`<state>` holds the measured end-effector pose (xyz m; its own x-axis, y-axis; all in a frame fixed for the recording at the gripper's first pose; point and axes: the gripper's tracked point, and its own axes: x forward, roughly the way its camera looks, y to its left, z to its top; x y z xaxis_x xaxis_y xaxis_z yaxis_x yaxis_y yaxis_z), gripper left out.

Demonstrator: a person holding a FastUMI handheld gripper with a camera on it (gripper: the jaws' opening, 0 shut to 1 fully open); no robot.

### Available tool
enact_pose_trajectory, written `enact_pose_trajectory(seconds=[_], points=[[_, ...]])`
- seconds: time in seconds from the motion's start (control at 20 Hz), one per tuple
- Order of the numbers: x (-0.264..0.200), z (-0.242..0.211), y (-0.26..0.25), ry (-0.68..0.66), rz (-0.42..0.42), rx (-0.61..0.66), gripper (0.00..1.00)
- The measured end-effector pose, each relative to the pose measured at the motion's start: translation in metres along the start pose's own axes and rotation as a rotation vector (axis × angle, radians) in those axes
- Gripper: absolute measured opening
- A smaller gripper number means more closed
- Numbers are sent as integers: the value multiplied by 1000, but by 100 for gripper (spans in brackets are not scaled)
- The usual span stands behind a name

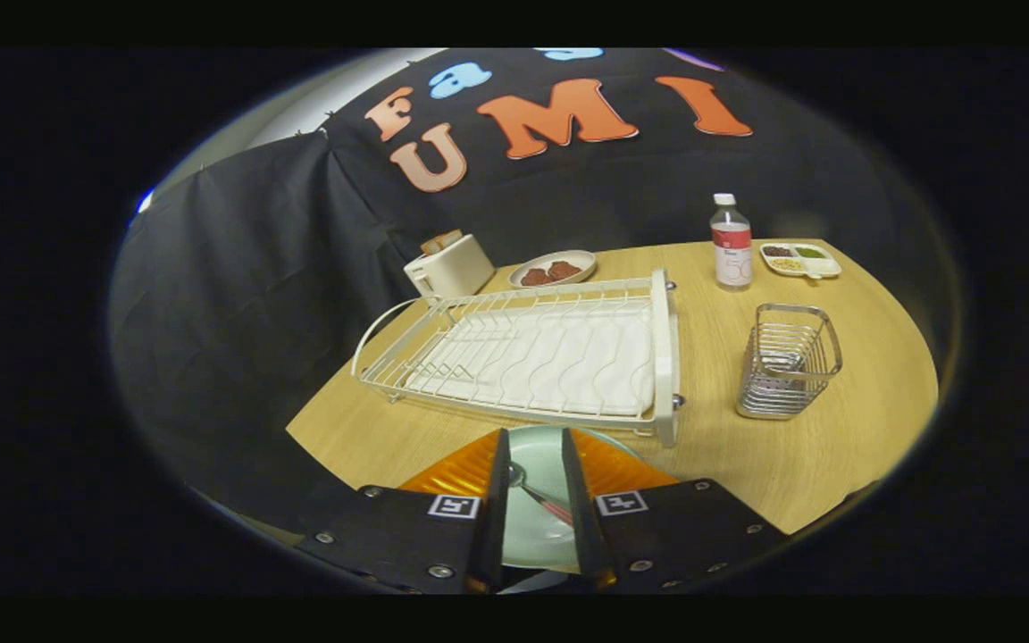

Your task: Take the plate from the dish rack, then take the spoon from the basket and place it into the plate.

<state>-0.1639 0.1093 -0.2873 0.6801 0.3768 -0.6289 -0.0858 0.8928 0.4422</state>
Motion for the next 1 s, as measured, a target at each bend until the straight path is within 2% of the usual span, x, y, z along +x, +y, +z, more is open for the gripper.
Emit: enact_pose_trajectory(seconds=[0.15,0.3,0.4,0.6,1.0], points=[[-10,19,-12,-45,-41,1,47],[-24,57,-19,-134,-76,-5,69],[-36,84,-24,-196,-103,-24,78],[-66,145,-26,-343,-143,-68,88],[-125,231,-18,-555,-209,-171,93]])
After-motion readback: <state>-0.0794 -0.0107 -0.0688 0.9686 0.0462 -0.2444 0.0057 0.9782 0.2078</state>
